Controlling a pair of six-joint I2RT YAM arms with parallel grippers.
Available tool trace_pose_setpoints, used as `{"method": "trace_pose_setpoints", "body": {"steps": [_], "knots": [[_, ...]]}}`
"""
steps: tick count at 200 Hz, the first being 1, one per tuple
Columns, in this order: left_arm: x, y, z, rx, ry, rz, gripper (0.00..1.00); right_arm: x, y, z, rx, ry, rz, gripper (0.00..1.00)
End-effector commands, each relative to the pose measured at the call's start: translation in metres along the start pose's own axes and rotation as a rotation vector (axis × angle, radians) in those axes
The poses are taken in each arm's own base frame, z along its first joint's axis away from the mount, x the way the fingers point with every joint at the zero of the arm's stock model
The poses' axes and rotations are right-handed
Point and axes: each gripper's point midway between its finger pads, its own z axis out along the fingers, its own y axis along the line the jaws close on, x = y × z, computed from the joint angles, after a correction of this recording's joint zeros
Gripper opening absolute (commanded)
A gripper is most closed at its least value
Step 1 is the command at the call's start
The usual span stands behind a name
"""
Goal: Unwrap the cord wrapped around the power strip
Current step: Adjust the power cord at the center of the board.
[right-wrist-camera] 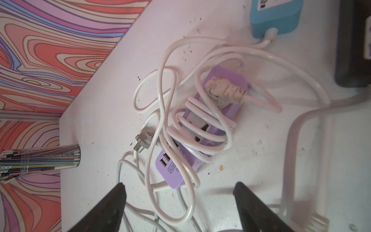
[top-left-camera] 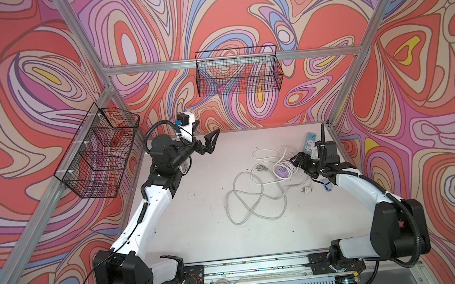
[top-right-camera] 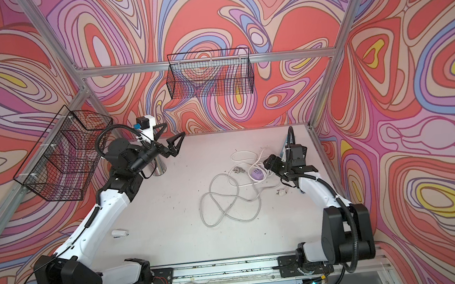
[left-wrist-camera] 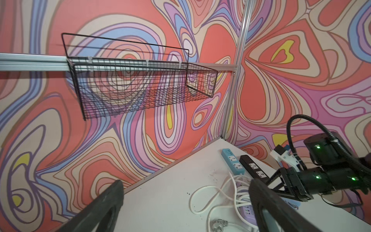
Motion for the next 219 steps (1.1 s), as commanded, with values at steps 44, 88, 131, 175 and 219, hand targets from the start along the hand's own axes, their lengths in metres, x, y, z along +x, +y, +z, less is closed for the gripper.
{"method": "trace_pose_setpoints", "body": {"steps": [44, 88, 131, 175, 219], "knots": [[-0.011, -0.001, -0.002, -0.013, -0.012, 0.059, 1.0, 0.029, 0.023, 0.02, -0.138, 0.081, 0.054, 0.86], [-0.015, -0.001, -0.006, -0.026, -0.021, 0.081, 1.0, 0.064, 0.053, 0.047, -0.167, 0.163, 0.024, 0.87], [-0.019, -0.002, -0.01, -0.039, -0.03, 0.098, 1.0, 0.049, 0.088, 0.057, -0.215, 0.138, -0.034, 0.87], [-0.021, -0.002, -0.012, -0.045, -0.036, 0.106, 1.0, 0.038, 0.149, 0.106, -0.281, 0.133, -0.111, 0.87], [-0.02, -0.003, -0.011, -0.035, -0.035, 0.106, 1.0, 0.019, 0.175, 0.172, -0.271, 0.096, -0.174, 0.88]]}}
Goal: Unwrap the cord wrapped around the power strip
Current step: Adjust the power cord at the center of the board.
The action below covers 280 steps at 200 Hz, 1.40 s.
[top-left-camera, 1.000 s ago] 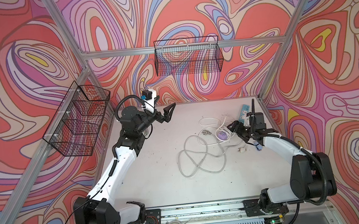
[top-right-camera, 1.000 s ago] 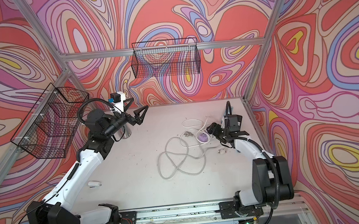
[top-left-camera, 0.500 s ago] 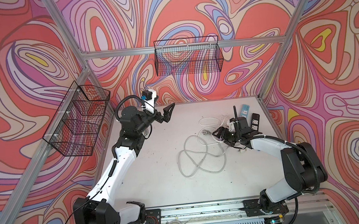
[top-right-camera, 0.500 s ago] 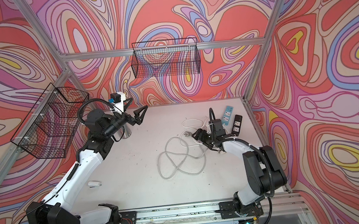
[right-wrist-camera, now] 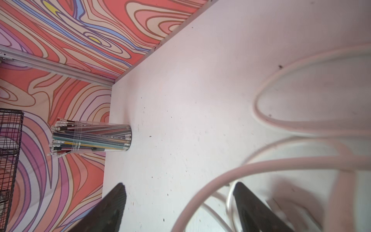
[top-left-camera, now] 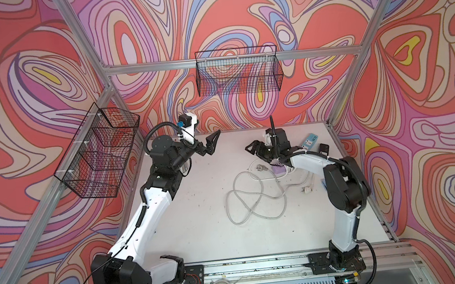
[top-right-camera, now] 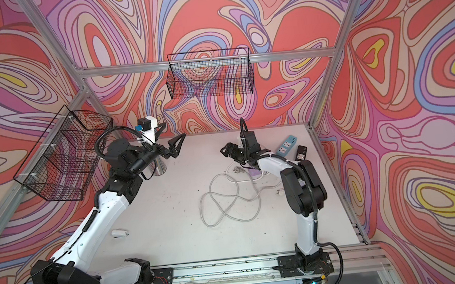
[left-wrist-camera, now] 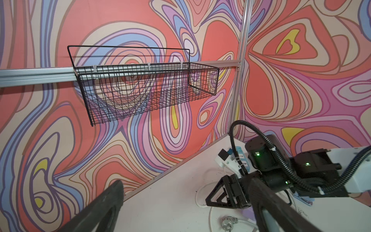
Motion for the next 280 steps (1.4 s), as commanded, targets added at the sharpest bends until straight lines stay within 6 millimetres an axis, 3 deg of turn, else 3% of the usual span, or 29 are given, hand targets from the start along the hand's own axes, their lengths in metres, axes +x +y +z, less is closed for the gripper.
{"method": "trace_pose_setpoints", "body": {"steps": [1, 32, 63, 89, 113, 147, 168, 196, 223, 247, 280], "knots": [[-0.014, -0.003, -0.006, 0.005, -0.03, 0.032, 1.0, -0.012, -0.017, 0.029, 0.053, -0.03, -0.028, 0.89], [-0.011, -0.004, -0.003, 0.023, -0.029, 0.007, 1.0, -0.021, -0.031, 0.056, 0.087, -0.037, -0.071, 0.9], [-0.007, -0.006, 0.0, 0.041, -0.018, -0.003, 1.0, -0.026, -0.02, 0.049, 0.069, -0.039, -0.127, 0.95], [-0.004, -0.009, 0.004, 0.056, -0.006, -0.016, 1.0, -0.03, 0.009, 0.02, 0.03, -0.024, -0.2, 0.98], [-0.002, -0.008, 0.007, 0.04, 0.009, -0.033, 1.0, -0.022, 0.024, -0.012, 0.034, 0.02, -0.253, 0.98], [-0.006, 0.001, 0.009, -0.021, 0.032, -0.056, 1.0, -0.004, 0.014, -0.058, 0.1, 0.047, -0.301, 0.99], [-0.008, -0.005, 0.012, 0.009, 0.048, -0.082, 1.0, -0.006, 0.007, -0.095, 0.139, 0.01, -0.316, 0.98], [-0.004, -0.02, 0.015, 0.093, 0.061, -0.169, 1.0, -0.02, -0.014, -0.143, 0.166, -0.05, -0.267, 0.98], [0.02, -0.039, 0.017, 0.13, 0.112, -0.222, 1.0, -0.028, -0.056, -0.175, 0.21, -0.086, -0.178, 0.98], [0.044, -0.057, 0.019, 0.135, 0.192, -0.179, 1.0, -0.026, -0.1, -0.186, 0.27, -0.094, -0.1, 0.98], [0.041, -0.059, 0.018, 0.136, 0.203, -0.145, 1.0, -0.017, -0.136, -0.18, 0.354, -0.068, -0.071, 0.97]]}}
